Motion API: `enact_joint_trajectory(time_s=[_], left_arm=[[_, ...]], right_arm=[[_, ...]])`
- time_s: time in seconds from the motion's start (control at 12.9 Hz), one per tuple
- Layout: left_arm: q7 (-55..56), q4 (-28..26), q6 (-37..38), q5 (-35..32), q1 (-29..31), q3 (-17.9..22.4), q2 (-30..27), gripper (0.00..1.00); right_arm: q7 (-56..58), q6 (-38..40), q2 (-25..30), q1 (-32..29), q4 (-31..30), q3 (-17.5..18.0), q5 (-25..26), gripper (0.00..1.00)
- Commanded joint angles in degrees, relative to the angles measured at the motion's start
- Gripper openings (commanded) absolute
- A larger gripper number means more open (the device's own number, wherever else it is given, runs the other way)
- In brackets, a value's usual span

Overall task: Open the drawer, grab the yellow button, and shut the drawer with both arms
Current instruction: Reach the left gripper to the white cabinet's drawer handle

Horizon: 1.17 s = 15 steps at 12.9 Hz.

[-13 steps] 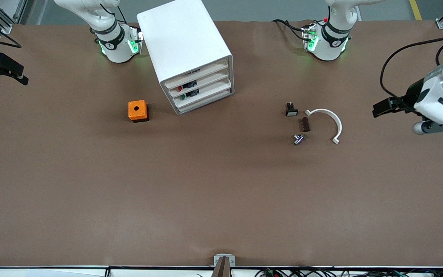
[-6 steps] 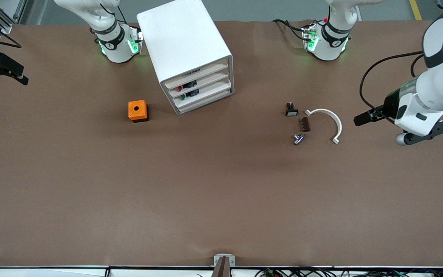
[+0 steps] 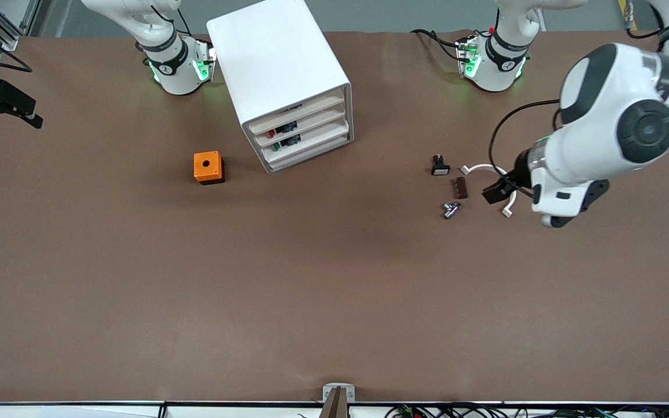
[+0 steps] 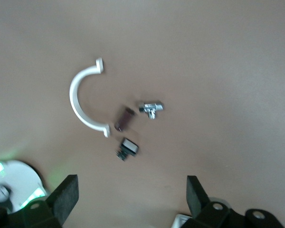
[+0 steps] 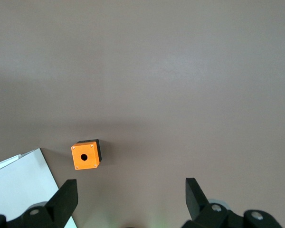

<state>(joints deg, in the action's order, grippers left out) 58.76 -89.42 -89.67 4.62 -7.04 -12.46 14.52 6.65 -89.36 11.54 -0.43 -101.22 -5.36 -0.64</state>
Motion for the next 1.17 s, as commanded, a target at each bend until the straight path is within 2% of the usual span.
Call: enact_joint_trajectory(time_s=[0.0,0.31,0.62,0.85,1.09], left_arm=[[11.15,1.26,0.2,4.41,-2.8,0.16,2.69,1.0],[28.55,4.94,0.28,12.77,-7.71,0.16,8.57,1.0],[54.3,5.39,0.29,19.09,-11.67,0.16,13.86,1.0],[62.86,5.39,0.28,26.04,-14.49,0.16,17.37,1.0],[67.87,5.39,0.28,37.96,-15.64,0.16,21.15,1.0]], right_arm=[[0.82,0.07,0.23,-0.1,0.06,-0.09,0.46,1.0],[0.82,0.15,0.23,-0.1,0.06,-0.09,0.46,1.0],[0.82,0.15,0.23,-0.1,0.06,-0.09,0.46,1.0],[0.82,0.15,0.23,-0.1,0.06,-0.09,0.46,1.0],[0.82,0.15,0.23,-0.1,0.06,-0.09,0.46,1.0]])
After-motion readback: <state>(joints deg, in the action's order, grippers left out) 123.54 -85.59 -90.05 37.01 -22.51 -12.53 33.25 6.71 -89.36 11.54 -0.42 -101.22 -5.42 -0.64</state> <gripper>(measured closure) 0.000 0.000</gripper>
